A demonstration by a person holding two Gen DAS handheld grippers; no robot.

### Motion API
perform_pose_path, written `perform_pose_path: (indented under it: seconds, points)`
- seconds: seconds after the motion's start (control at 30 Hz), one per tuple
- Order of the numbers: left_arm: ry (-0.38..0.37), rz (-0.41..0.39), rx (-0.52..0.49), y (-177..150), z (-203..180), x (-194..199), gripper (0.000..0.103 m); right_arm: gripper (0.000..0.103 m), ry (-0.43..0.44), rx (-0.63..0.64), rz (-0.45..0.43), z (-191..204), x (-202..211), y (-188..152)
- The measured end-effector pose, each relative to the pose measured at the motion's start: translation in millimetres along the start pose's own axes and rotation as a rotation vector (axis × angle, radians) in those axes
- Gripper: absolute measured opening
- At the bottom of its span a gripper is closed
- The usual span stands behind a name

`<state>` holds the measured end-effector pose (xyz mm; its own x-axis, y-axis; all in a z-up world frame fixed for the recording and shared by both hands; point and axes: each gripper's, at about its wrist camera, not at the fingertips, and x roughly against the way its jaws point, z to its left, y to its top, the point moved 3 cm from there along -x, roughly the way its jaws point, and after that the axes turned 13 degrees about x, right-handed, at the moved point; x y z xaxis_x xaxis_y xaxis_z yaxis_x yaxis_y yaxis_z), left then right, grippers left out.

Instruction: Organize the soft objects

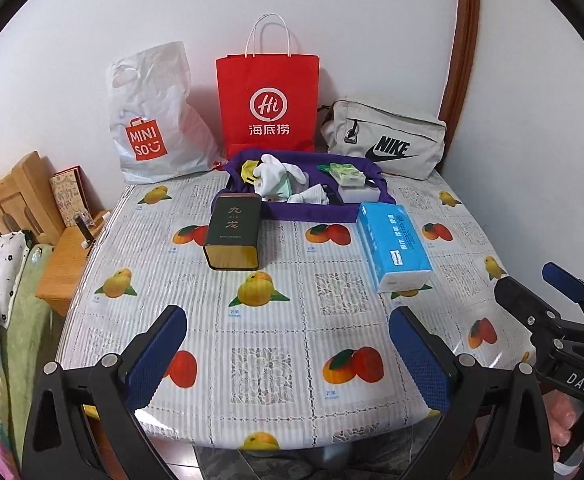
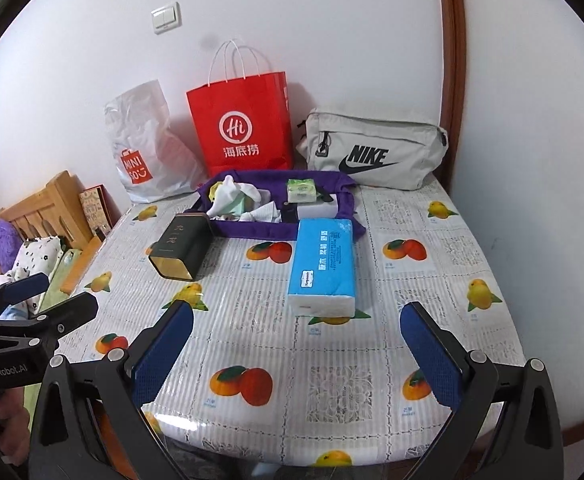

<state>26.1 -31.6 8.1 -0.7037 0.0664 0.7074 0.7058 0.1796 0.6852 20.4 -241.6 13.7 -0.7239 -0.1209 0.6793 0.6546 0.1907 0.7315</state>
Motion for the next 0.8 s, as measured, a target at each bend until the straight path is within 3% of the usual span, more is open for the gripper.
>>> perform_pose_path:
  seconds: [0.8]
  points:
    - [0.013, -0.014, 0.008, -10, 7, 11, 0.102, 0.102, -0.019, 0.015, -0.025, 3, 23, -11]
